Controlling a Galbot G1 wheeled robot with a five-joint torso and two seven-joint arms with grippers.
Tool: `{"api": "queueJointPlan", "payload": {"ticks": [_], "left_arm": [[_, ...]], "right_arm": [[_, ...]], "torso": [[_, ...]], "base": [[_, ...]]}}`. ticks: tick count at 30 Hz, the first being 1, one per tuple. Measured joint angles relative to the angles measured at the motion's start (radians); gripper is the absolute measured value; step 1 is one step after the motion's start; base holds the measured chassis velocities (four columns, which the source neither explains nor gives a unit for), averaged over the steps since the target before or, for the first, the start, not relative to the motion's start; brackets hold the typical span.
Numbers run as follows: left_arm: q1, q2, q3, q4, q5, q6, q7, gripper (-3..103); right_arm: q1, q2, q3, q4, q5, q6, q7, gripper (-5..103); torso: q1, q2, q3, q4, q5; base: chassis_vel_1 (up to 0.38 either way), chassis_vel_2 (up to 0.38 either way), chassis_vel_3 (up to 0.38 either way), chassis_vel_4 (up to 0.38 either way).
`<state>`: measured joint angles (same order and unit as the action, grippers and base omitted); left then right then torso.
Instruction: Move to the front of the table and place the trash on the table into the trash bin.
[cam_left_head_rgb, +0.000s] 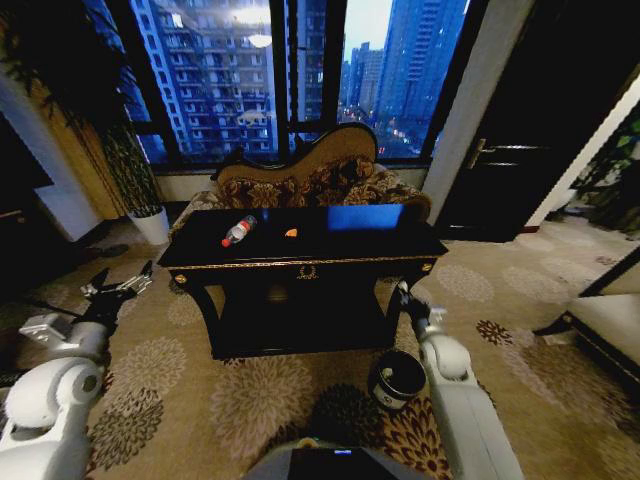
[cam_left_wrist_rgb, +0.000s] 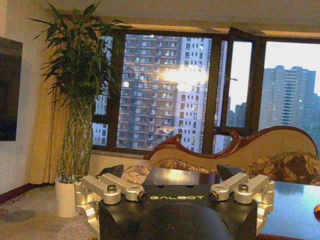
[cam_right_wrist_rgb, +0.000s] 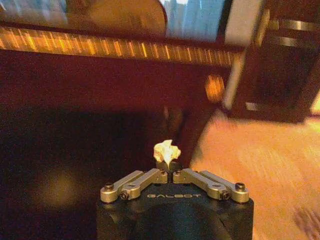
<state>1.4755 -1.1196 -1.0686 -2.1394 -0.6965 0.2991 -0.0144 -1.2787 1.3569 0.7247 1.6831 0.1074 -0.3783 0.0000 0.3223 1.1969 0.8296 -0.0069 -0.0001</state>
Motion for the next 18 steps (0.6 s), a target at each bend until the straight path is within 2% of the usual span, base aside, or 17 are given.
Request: {"api": "queueJointPlan", "payload": {"ticks": [3, 5, 10, 11, 14, 18], "left_arm": [[0.000, -0.004, 0.001, 0.000, 0.000, -0.003, 0.000, 100], [0.000, -0.010, 0.002, -0.004, 0.000, -0.004, 0.000, 100], [0.000, -0.014, 0.000, -0.007, 0.000, -0.005, 0.000, 100], [0.003, -0.015, -0.007, -0.014, 0.000, -0.006, 0.001, 100], [0.007, -0.017, -0.008, -0.018, 0.000, -0.008, 0.001, 100], [0.010, -0.018, -0.008, -0.021, 0.000, -0.010, 0.001, 100]], "right_arm": [[-0.005, 0.011, 0.008, -0.050, -0.033, -0.006, 0.000, 1], [0.008, 0.025, 0.021, -0.144, -0.114, -0.009, 0.000, 1], [0.042, 0.033, 0.024, -0.279, -0.209, -0.016, 0.000, 1], [0.097, 0.041, 0.022, -0.433, -0.268, 0.030, 0.000, 1], [0.143, 0.047, 0.015, -0.521, -0.285, 0.064, 0.000, 1], [0.157, 0.050, -0.002, -0.553, -0.290, 0.069, 0.000, -2]], "torso": [[-0.001, 0.000, 0.000, 0.0003, 0.0001], [-0.001, 0.001, 0.000, 0.0004, 0.0000], [-0.001, 0.001, 0.000, 0.0005, -0.0001], [-0.001, 0.000, 0.000, 0.0000, 0.0002], [-0.001, 0.000, 0.000, 0.0006, 0.0002], [-0.001, 0.001, 0.000, 0.0005, -0.0001]], "base": [[0.000, 0.000, 0.000, 0.000], [0.000, 0.000, 0.000, 0.000], [0.000, 0.000, 0.000, 0.000], [0.000, 0.000, 0.000, 0.000], [0.000, 0.000, 0.000, 0.000], [0.000, 0.000, 0.000, 0.000]]}}
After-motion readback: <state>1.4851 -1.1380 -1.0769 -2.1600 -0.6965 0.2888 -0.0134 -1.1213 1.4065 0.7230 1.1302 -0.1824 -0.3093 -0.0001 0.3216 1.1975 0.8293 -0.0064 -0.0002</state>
